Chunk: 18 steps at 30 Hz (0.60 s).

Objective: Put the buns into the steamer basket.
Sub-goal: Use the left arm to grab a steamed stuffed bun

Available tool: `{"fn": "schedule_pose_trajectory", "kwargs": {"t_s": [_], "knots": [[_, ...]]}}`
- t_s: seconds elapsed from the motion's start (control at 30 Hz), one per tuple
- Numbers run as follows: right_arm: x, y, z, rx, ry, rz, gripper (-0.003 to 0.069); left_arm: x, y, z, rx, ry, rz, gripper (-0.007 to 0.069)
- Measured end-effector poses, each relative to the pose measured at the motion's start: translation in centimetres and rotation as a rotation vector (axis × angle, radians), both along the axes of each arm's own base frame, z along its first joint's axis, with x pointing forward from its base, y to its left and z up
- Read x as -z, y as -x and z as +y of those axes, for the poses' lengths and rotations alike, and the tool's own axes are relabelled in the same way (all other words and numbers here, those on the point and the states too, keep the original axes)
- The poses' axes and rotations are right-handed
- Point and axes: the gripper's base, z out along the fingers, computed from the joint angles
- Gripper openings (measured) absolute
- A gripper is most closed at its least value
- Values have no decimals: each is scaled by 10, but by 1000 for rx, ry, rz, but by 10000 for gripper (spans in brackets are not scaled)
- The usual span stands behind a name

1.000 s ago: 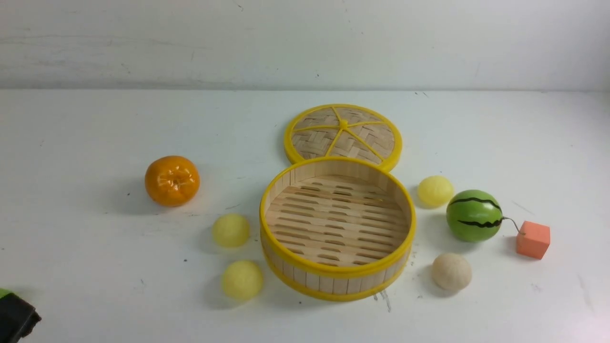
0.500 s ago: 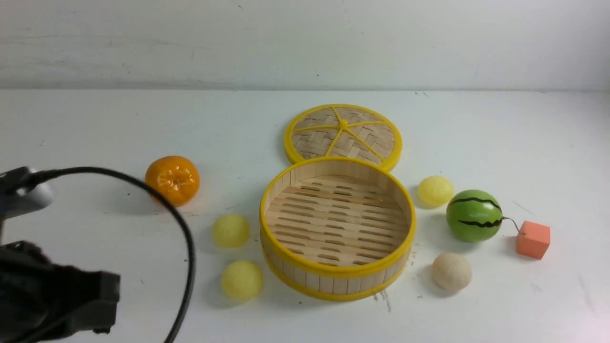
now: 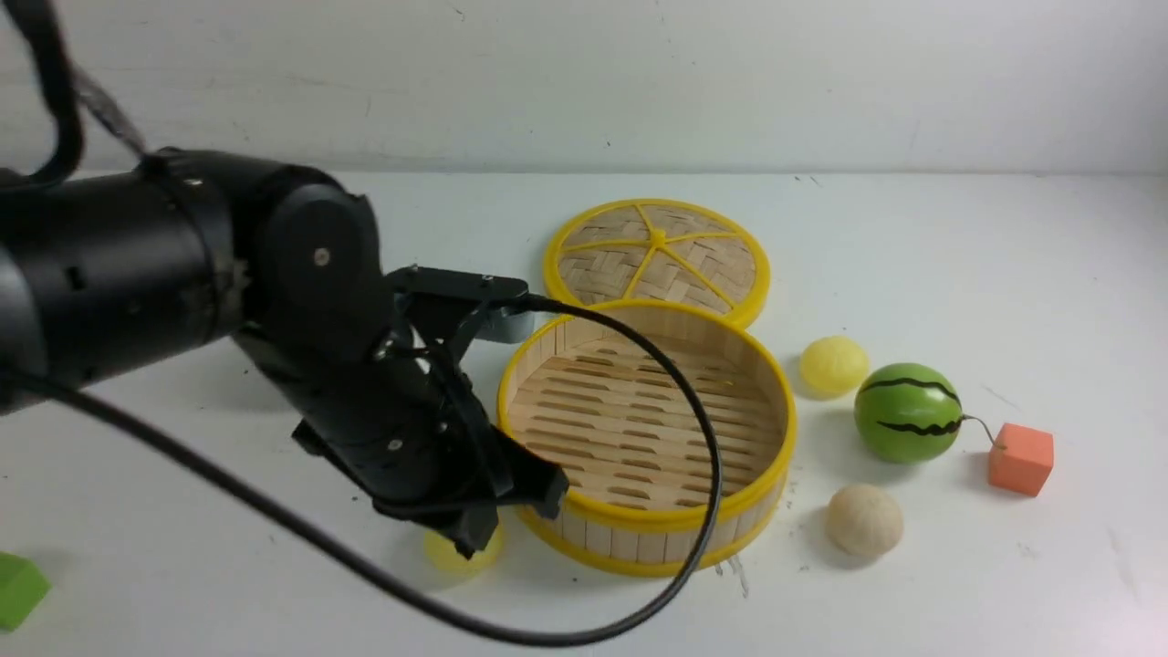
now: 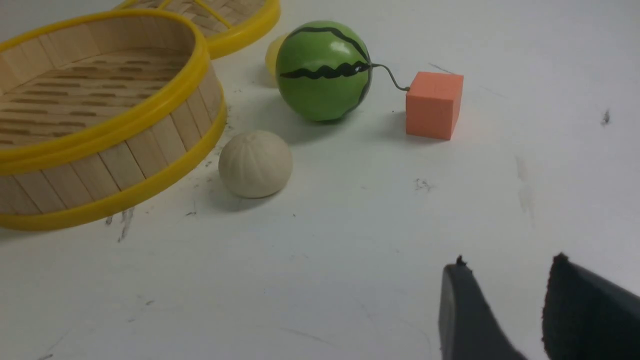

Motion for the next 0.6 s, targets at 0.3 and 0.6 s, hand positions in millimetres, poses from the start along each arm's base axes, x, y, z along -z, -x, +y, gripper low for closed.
{"fn": "schedule_pose_trajectory", "kwargs": {"t_s": [0.3,0.6], "knots": [[0,0,0,0,0,1,239,27,-39,-1,-28,-83,31,50],[0,0,0,0,0,1,239,50,-55,-1,-40,-106,34,218]]}}
